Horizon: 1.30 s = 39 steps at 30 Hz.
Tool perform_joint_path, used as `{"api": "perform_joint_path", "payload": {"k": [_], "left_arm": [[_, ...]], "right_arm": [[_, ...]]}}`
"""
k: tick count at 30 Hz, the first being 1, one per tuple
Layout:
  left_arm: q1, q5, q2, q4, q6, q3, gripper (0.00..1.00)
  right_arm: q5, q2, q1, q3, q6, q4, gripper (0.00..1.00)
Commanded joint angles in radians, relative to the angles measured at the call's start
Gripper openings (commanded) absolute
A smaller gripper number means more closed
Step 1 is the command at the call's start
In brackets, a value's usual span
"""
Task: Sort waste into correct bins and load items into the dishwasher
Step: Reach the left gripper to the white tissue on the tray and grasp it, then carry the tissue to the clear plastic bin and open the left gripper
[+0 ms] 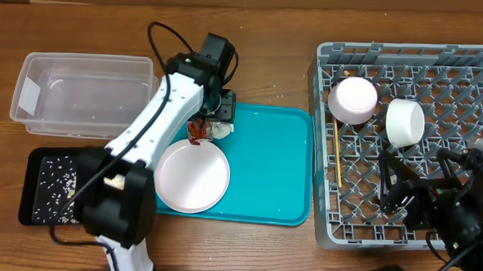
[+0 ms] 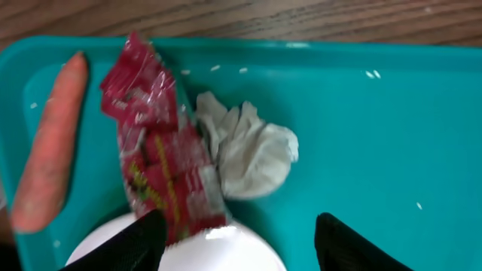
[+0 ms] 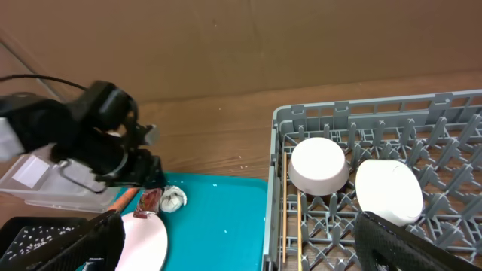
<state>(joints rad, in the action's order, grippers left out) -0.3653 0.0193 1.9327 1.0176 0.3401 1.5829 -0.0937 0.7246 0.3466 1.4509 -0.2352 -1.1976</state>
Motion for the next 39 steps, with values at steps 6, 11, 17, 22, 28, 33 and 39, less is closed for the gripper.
{"api": "perform_joint_path", "payload": {"k": [6, 11, 17, 22, 28, 33, 39], "left_arm": [[-0.015, -0.023, 0.156, -0.136, -0.099, 0.007, 0.64], [-0.029, -0.039, 0.222, -0.169, -0.161, 0.007, 0.52], [-0.040, -0.063, 0.224, -0.149, -0.179, 0.017, 0.08], [-0.049, -0.072, 0.181, -0.114, -0.179, 0.043, 0.04], [-0.050, -0.060, 0.119, -0.057, -0.179, 0.078, 0.04], [-0.050, -0.041, 0.063, -0.020, -0.166, 0.085, 0.04], [-0.046, 0.047, -0.058, 0.079, -0.102, 0.132, 0.04]], "right_arm": [[-0.009, -0.001, 0.000, 0.002, -0.001, 0.002, 1.00], [-0.009, -0.001, 0.000, 0.002, -0.001, 0.002, 1.00], [-0.010, -0.001, 0.000, 0.002, -0.001, 0.002, 1.00], [-0.009, -0.001, 0.000, 0.002, -0.001, 0.002, 1.00], [-0.010, -0.001, 0.000, 0.002, -0.001, 0.002, 1.00], [-0.010, -0.001, 0.000, 0.002, -0.001, 0.002, 1.00], [-0.010, -0.001, 0.000, 0.002, -0.001, 0.002, 1.00]]}}
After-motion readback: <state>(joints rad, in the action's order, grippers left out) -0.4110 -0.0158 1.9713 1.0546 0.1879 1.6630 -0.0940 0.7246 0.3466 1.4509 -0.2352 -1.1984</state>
